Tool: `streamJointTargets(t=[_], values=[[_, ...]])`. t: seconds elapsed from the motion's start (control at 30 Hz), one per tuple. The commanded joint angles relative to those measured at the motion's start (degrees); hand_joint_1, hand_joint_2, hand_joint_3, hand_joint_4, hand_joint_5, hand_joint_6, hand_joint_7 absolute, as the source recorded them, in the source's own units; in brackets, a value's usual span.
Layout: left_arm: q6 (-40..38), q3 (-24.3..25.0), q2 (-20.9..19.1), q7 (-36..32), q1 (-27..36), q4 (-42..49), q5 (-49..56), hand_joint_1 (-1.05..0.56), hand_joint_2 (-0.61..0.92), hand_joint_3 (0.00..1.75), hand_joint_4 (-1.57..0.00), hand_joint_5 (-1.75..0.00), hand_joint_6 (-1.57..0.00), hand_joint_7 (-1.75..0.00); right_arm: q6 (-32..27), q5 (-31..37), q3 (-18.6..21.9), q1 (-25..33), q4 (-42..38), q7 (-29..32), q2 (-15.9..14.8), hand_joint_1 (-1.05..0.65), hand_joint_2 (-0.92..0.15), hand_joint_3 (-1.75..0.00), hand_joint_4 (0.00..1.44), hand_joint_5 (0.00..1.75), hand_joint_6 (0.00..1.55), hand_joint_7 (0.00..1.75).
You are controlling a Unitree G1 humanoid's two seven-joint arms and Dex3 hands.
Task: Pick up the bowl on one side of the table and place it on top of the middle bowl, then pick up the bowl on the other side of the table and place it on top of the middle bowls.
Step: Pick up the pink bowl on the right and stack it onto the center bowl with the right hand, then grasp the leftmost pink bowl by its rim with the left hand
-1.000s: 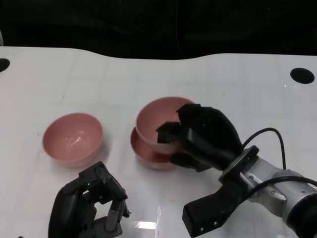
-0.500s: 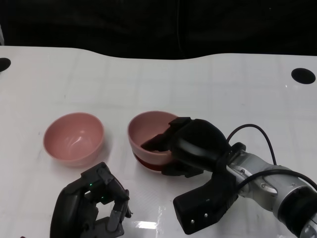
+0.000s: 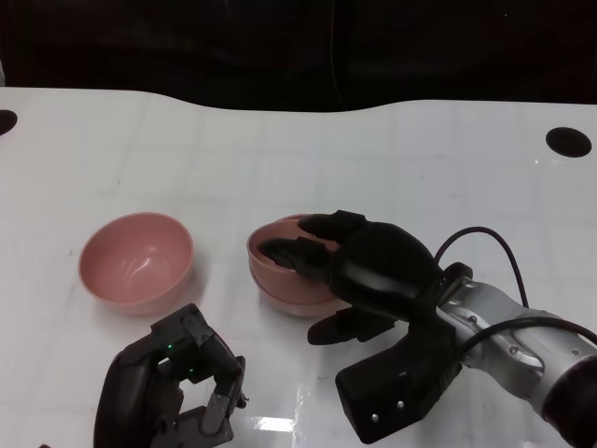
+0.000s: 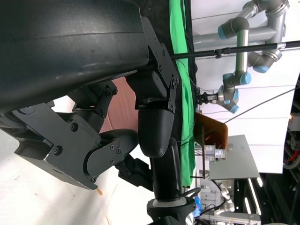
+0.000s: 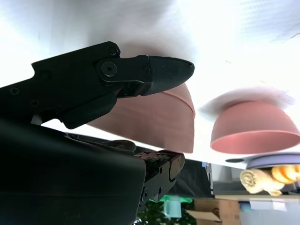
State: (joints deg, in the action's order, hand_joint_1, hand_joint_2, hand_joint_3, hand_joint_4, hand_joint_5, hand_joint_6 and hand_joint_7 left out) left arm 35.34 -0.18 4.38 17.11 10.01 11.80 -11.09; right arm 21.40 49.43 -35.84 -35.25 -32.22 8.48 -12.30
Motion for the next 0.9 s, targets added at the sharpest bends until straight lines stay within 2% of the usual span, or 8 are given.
streamJointTargets(t=[0.03, 0.27, 0.4, 0.47, 0.5, 0.6, 0.9], values=[[0.2, 0.3, -0.9, 1.0, -0.2, 0.5, -1.3, -0.12, 0.57, 0.99, -0.85, -1.71, -0.80, -1.47, -0.9, -1.8, 3.5, 3.1, 9.0, -1.7, -3.9, -0.96, -0.92, -0.41, 0.08, 0.10, 0.12, 0.00], [0.8, 0.6, -1.1, 1.3, -0.7, 1.4, -1.7, -0.12, 0.52, 1.08, -0.87, -1.69, -0.83, -1.43, -1.1, -4.9, 9.2, 11.0, 21.4, -2.2, -7.1, -0.92, -0.92, -0.43, 0.04, 0.10, 0.07, 0.00], [0.9, 0.6, -1.1, 1.2, -0.8, 1.5, -1.5, -0.12, 0.50, 1.11, -0.87, -1.70, -0.83, -1.43, 0.7, -5.9, 11.3, 14.5, 24.3, -0.6, -8.0, -0.86, -0.92, -0.42, 0.06, 0.13, 0.08, 0.02], [0.5, 0.6, -1.1, 1.3, -0.8, 1.3, -1.8, -0.12, 0.49, 1.14, -0.86, -1.70, -0.83, -1.44, 4.3, -7.1, 13.2, 17.9, 25.1, 3.6, -8.6, -0.76, -0.92, -0.37, 0.13, 0.24, 0.17, 0.06], [0.3, 0.6, -1.1, 1.4, -0.8, 1.2, -2.0, -0.12, 0.49, 1.16, -0.86, -1.71, -0.82, -1.45, 5.9, -7.5, 14.0, 19.2, 25.1, 5.4, -8.7, -0.70, -0.92, -0.33, 0.17, 0.37, 0.25, 0.08], [0.2, 0.7, -1.2, 1.5, -0.8, 1.2, -2.2, -0.11, 0.50, 1.16, -0.85, -1.72, -0.82, -1.46, 7.9, -7.3, 14.9, 20.3, 24.8, 7.1, -8.6, -0.65, -0.92, -0.29, 0.17, 0.55, 0.33, 0.10], [0.2, 0.7, -1.1, 1.5, -0.9, 1.2, -2.2, -0.11, 0.50, 1.16, -0.84, -1.72, -0.81, -1.47, 8.9, -6.8, 15.8, 20.5, 24.4, 7.0, -8.0, -0.64, -0.92, -0.29, 0.16, 0.60, 0.34, 0.09]])
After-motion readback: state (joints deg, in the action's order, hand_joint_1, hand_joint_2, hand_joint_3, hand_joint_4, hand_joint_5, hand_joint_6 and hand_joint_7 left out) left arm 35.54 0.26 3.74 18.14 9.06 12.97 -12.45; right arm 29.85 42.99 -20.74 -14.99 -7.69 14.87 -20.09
